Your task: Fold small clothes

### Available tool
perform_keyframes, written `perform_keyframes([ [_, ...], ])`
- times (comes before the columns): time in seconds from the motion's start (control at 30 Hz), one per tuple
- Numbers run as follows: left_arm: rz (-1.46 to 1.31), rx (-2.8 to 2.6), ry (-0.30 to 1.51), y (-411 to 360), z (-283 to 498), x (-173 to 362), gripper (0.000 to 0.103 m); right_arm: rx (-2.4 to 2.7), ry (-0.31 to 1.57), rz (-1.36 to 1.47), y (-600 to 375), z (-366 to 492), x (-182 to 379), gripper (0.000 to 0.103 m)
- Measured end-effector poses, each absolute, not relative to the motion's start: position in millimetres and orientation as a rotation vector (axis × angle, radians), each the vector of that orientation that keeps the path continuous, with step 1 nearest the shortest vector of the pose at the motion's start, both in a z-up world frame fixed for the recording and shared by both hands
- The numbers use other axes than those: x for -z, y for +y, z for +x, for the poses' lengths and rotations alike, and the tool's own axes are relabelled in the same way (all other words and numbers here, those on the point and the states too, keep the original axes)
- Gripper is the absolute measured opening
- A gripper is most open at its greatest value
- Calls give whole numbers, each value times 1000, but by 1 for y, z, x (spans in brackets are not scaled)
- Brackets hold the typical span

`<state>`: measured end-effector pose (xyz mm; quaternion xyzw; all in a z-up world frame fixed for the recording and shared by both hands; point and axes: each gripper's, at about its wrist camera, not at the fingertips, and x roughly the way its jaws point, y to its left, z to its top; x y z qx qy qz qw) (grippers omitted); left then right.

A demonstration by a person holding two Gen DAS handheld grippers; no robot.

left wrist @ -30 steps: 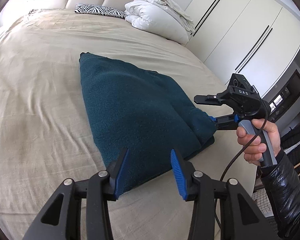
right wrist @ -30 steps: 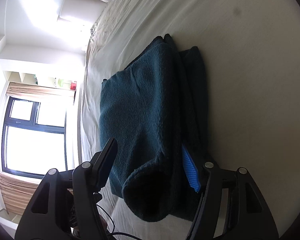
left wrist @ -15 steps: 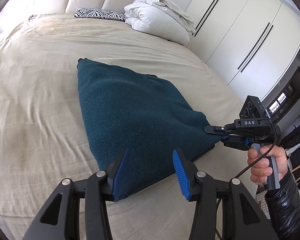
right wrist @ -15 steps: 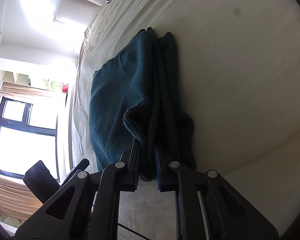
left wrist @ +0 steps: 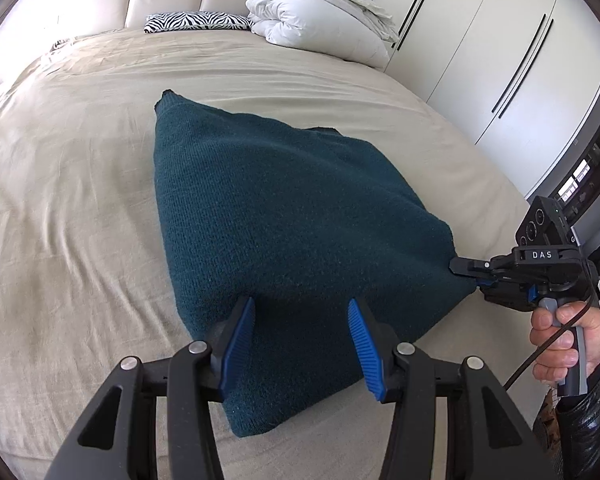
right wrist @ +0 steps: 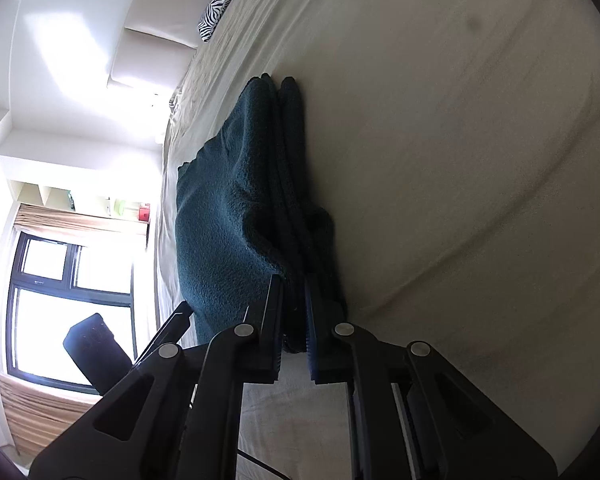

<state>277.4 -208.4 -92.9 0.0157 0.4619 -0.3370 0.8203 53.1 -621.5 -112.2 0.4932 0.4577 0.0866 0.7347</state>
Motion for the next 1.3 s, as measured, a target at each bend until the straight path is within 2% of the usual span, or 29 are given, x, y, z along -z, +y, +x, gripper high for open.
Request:
perform_keyframes([
  [0.17, 60, 711, 1015, -211, 279, 110, 52, -168, 1009, 1129, -641, 50, 135, 7],
  [0.3, 36, 714, 1023, -205, 277, 105, 52, -137, 1044, 1047, -635, 51, 121, 11],
  [0.4, 16, 708, 968, -196, 273, 91, 52, -63, 1063, 956, -633, 42, 93, 20],
  [0.5, -17, 697, 921, -191, 280, 79, 52, 32, 996, 795, -625, 39, 47, 22],
  [0.57, -29, 688, 910, -191, 287, 75, 52, -70, 918, 819, -615, 44, 28, 22],
  [0.7, 19, 669, 926, -206, 302, 79, 52, -281, 930, 809, -569, 87, 25, 22],
  [0.77, 30, 662, 966, -209, 312, 91, 52, -289, 972, 814, -555, 107, 45, 22],
  [0.83, 7, 669, 972, -209, 316, 97, 51, -206, 1018, 828, -559, 123, 73, 17],
  [0.9, -16, 674, 969, -207, 316, 98, 51, -197, 965, 898, -577, 121, 93, 0],
  [1.0, 10, 671, 954, -210, 314, 99, 52, -225, 889, 1018, -596, 111, 104, 0],
  [1.17, 3, 660, 925, -207, 307, 83, 53, -181, 880, 954, -590, 117, 89, 0],
  [1.2, -2, 654, 909, -206, 309, 79, 53, -170, 859, 944, -590, 117, 80, 5],
  [1.3, -16, 638, 868, -206, 319, 72, 53, -193, 832, 888, -584, 129, 54, 6],
])
